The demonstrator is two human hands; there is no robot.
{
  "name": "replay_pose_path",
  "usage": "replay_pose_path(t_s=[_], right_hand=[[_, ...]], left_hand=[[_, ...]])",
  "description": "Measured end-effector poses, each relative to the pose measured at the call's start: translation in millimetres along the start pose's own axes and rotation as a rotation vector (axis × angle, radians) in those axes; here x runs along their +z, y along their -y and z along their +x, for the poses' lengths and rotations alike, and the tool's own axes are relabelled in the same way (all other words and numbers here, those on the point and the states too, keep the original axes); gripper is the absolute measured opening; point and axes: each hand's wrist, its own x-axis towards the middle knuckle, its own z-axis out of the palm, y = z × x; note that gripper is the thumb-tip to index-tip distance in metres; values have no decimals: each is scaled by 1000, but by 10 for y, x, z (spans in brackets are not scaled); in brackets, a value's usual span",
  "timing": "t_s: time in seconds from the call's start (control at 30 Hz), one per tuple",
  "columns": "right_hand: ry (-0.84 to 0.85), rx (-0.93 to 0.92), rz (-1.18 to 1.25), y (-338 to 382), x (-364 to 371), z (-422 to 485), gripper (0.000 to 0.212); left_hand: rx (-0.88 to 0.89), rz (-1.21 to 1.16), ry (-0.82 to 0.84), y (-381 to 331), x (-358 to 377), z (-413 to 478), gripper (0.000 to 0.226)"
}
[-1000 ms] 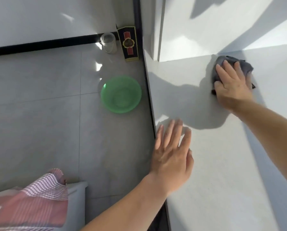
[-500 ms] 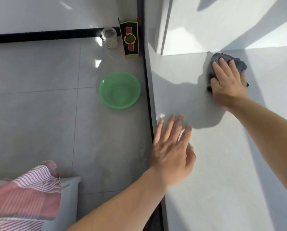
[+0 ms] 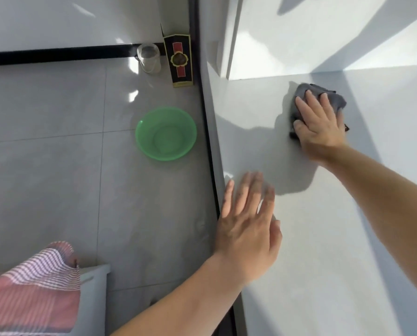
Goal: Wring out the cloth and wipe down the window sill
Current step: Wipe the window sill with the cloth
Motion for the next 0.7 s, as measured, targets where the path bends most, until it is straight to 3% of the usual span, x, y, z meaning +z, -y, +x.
replay_pose_path(t_s=[0.17, 0.23, 0.3, 0.4, 0.47, 0.53, 0.7], right_hand=[[112, -460, 12, 791, 262, -329, 57], [129, -500, -1, 685, 162, -370, 57], [92, -432, -9, 419, 31, -397, 57], [-7, -149, 57, -20, -134, -502, 56], [-47, -13, 47, -56, -139, -549, 55], [-40, -5, 35, 171, -93, -543, 55], [160, -502, 81, 768, 29, -739, 60]], left_hand=[[-23, 22, 26, -80, 18, -132, 65], [-12, 22, 33, -115, -13, -171, 65], [-6, 28, 35, -150, -51, -230, 64], [16, -2, 28, -174, -106, -247, 64], [21, -10, 12, -178, -133, -259, 65], [23, 2, -7, -190, -142, -270, 65], [18, -17, -41, -234, -124, -239, 67]])
